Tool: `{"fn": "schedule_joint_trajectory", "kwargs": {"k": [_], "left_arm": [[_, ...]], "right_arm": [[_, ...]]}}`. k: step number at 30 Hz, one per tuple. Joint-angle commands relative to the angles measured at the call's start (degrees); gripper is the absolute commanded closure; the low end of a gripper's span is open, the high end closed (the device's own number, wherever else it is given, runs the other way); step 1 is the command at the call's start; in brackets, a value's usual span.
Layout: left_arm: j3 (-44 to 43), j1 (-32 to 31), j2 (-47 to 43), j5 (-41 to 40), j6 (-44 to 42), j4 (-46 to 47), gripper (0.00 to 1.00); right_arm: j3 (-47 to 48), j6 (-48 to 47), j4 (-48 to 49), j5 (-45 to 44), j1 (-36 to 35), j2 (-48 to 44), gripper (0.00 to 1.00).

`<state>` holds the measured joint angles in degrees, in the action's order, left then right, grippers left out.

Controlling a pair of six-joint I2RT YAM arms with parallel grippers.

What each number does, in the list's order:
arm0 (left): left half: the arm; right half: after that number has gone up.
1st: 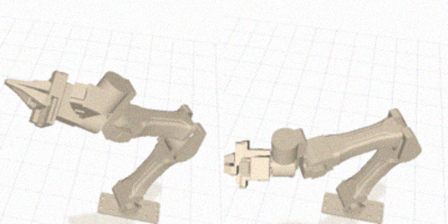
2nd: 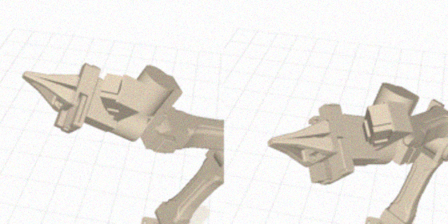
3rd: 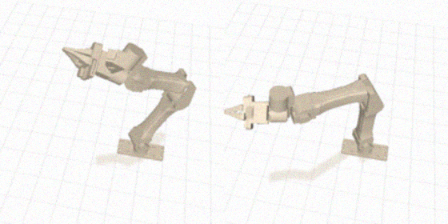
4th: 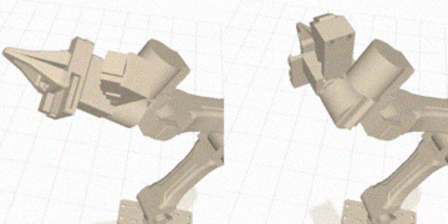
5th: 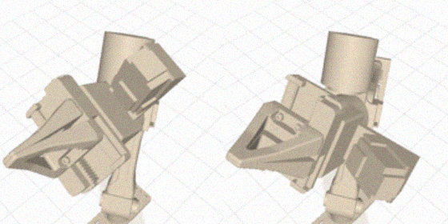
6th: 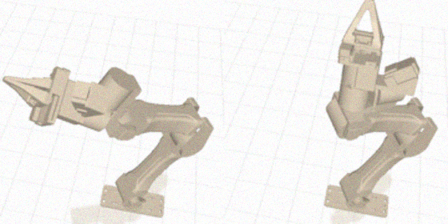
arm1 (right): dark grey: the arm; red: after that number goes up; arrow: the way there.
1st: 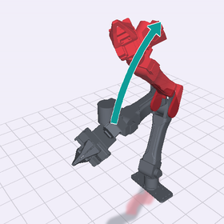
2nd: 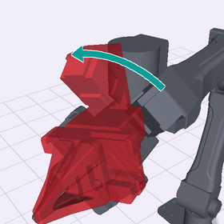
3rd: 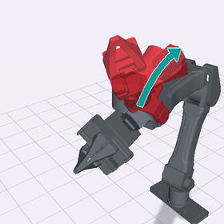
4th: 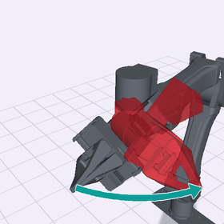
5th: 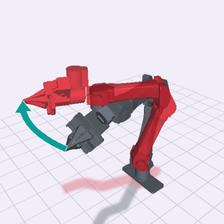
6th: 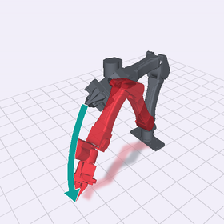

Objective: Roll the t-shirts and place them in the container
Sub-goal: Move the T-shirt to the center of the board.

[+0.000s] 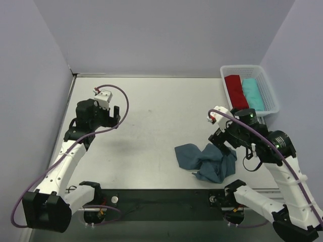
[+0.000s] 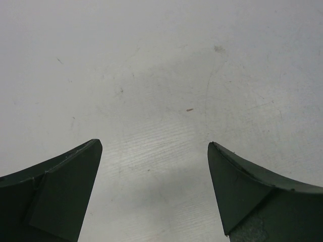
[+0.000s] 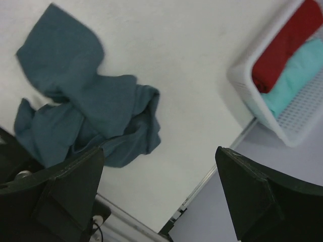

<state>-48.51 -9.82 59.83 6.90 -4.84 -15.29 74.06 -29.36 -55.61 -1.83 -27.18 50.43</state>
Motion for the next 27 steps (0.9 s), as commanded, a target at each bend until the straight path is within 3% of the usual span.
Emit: {"fn": "schedule_joint_trajectory", "kwargs": {"k": [1, 9, 19, 25, 27], "left_arm": [[-0.09, 1.30, -1.65, 6.64, 4.49, 0.45, 0.03], [1.31, 2.52, -6.83, 4.80, -5.00, -3.96, 0.03], [4.21, 12.81, -10.79, 8.48, -3.07, -2.55, 0.03], [5.27, 13.25, -11.76, 9.10, -3.16, -2.82, 0.03], [5.09, 13.43, -11.84, 9.45, -3.24, -3.08, 0.03]], "right_arm": [[2.93, -2.37, -9.95, 12.54, 0.28, 10.46, 0.04], [1.18, -1.57, -8.37, 16.77, 2.04, 24.26, 0.08], [-2.08, -6.76, -7.84, 22.74, 1.87, 37.79, 0.13], [-1.38, -5.88, -3.80, 17.66, -0.33, 47.80, 0.15], [1.15, -5.53, -3.80, 15.98, -0.59, 50.36, 0.24]]}}
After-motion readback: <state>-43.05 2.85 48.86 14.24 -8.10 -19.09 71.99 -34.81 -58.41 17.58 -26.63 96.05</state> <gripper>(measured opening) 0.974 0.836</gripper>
